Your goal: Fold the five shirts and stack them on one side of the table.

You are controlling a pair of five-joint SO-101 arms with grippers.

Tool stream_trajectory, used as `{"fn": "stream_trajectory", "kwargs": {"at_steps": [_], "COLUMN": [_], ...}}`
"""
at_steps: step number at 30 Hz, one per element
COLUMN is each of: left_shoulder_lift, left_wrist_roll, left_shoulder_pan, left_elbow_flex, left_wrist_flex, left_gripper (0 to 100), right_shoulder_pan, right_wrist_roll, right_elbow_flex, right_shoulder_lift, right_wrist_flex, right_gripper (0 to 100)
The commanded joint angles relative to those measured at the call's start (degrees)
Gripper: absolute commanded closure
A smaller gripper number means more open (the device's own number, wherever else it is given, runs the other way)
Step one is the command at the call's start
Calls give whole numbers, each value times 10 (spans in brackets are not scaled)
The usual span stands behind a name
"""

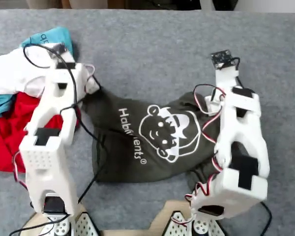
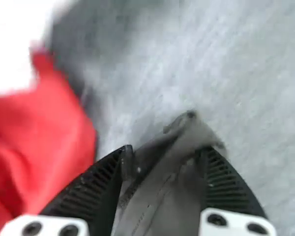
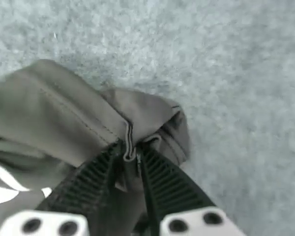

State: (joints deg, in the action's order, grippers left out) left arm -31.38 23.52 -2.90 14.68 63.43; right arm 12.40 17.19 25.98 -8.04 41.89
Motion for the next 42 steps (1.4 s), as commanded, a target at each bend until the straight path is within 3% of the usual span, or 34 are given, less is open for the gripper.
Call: {"fn": "stream_trajectory", "kwargs": {"at_steps": [1, 15, 25, 32, 42], "left_shoulder_lift": [-34, -165, -177, -172, -177], "left_wrist_roll": [8, 9, 9, 18, 55], "left_shoulder_pan": [-7, -8, 5, 25, 81], "left_elbow_flex": [118, 290, 316, 327, 537], "left_wrist_flex": [23, 31, 167, 133, 125], "left_gripper": [767, 770, 953, 980, 980], "right_shoulder_pan": [-9, -10, -10, -8, -3], "right_wrist_roll": [-4, -4, -4, -9, -28], "right_elbow_flex": [-13, -15, -15, -15, -17], "right_shoulder_lift": [-9, -11, -11, -11, -10], "right_wrist_flex": [-11, -12, -12, -25, -29], "right_gripper": [992, 992, 992, 992, 992]}}
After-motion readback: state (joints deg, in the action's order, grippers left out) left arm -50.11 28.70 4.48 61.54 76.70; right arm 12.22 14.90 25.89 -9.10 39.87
